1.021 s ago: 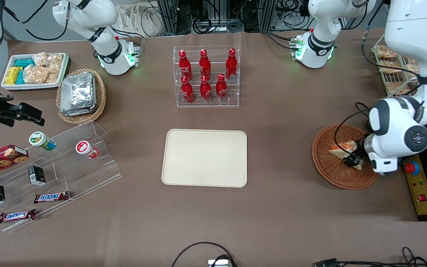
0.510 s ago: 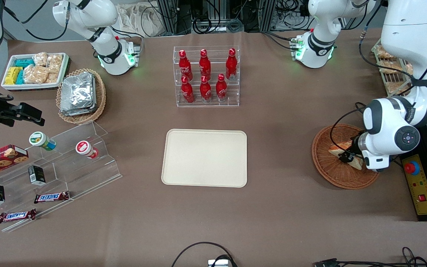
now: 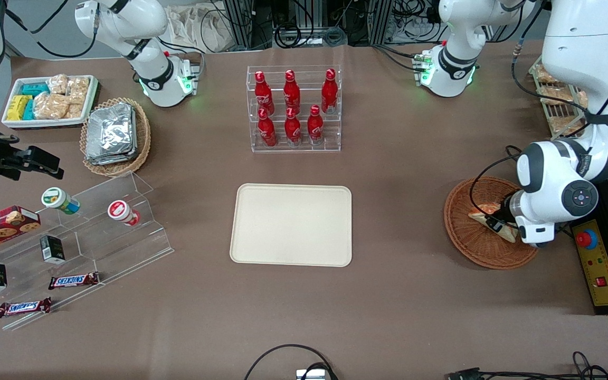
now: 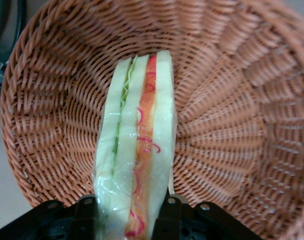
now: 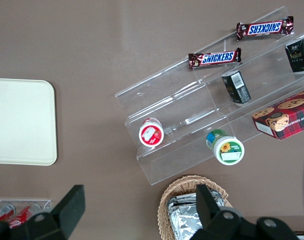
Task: Place sandwich from basket to tray
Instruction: 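Close the left gripper on the wrapped sandwich, then lift the sandwich and carry it with the left gripper over the tray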
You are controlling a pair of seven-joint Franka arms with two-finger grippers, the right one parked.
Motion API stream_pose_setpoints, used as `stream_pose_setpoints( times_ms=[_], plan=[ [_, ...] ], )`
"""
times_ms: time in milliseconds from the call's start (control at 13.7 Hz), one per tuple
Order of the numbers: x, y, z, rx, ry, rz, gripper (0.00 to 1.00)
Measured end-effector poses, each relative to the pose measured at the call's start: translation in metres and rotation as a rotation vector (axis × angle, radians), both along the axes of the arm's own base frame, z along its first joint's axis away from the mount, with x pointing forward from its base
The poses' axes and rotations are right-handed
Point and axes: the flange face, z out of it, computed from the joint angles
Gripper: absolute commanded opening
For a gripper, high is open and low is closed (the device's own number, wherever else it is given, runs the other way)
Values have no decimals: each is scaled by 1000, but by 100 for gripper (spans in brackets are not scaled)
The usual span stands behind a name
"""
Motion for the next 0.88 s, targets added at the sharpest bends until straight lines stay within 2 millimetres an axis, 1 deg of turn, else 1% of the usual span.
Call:
stream_pose_setpoints(
  times_ms=[146, 219, 438, 583, 656, 729, 802, 875],
  plan=[
    [10, -1, 18, -1, 8, -7, 0],
    [15, -1, 32, -2, 23, -12, 0],
    [35, -2, 88, -13, 47, -51, 0],
    [46, -6, 119, -16, 14, -73, 0],
    [51, -16, 131, -21, -9, -95, 0],
    [54, -34, 143, -28, -31, -127, 0],
    [55, -58, 156, -36, -49, -170, 0],
    [54, -87, 170, -46, -57, -229, 0]
  ],
)
